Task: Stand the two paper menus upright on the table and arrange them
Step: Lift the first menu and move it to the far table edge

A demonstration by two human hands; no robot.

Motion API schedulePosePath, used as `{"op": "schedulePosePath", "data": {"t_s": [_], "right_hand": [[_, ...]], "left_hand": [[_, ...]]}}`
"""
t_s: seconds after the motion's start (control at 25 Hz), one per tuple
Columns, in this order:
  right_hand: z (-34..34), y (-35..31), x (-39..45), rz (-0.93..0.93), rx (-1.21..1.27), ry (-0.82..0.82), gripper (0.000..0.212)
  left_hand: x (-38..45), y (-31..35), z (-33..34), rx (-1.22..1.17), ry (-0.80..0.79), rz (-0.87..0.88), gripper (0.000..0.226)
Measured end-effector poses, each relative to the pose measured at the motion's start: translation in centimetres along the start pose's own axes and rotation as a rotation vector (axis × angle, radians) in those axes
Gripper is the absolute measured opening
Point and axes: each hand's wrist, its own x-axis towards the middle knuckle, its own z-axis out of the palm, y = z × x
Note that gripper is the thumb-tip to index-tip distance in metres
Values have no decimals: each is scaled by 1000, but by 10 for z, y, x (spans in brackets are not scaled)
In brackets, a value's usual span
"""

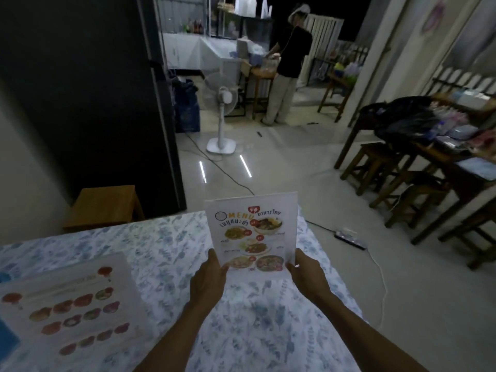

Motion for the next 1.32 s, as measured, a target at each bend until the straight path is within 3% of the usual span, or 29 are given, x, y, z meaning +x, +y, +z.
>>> {"op": "schedulePosePath", "data": {"t_s": [0.32,0.6,0.84,1.32], "right_hand": [[-40,58,88,21,-33,9,24],[-39,90,252,-57,-23,-92,28],[-26,96,344,-152,-6,-49,19],[15,116,391,-171,2,-87,19]], "left_hand": [[68,75,40,75,-24,76,42],[196,122,80,124,70,-27,40],[269,138,104,263,137,-67,37],[306,126,131,220,120,-152,39]]}}
